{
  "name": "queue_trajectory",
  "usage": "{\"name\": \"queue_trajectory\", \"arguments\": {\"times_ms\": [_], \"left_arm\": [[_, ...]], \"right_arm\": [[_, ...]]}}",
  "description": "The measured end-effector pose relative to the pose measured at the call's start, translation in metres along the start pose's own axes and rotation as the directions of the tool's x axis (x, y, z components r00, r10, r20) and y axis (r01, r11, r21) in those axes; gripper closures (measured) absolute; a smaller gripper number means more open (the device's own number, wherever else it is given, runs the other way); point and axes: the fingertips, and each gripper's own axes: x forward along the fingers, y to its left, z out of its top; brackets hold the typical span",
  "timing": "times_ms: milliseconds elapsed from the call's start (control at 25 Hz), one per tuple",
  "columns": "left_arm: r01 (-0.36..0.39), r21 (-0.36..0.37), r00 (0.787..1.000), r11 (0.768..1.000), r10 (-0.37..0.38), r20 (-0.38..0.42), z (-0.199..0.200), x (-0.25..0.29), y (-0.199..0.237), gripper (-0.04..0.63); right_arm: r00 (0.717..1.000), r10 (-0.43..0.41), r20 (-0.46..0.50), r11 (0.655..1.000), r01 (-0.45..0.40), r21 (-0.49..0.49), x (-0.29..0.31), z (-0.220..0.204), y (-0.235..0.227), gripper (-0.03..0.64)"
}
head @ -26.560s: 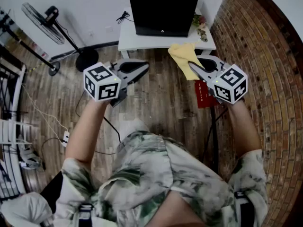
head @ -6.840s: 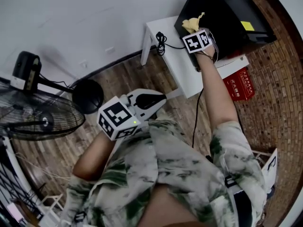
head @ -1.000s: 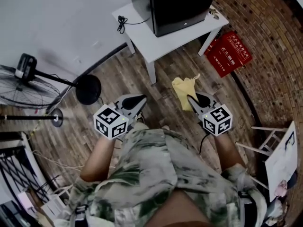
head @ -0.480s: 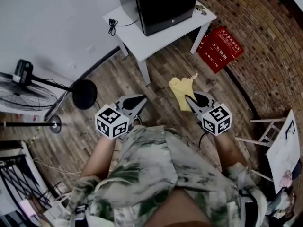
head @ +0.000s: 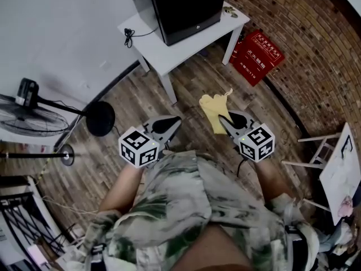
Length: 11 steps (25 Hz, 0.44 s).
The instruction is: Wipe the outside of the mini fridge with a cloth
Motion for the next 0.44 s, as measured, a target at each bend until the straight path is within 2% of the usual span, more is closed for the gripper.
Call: {"name": "queue_trajectory", "arguments": {"times_ms": [440], "left_arm": [[-0.002, 0.006, 1.000, 1.000, 0.002, -0.025, -0.0101, -0.0003, -0.0101, 0.568]], "right_arm": [[1.000, 0.019, 0.011, 1.000, -0.019, -0.013, -0.0021, 0.0000, 0.0049, 0.531]]}}
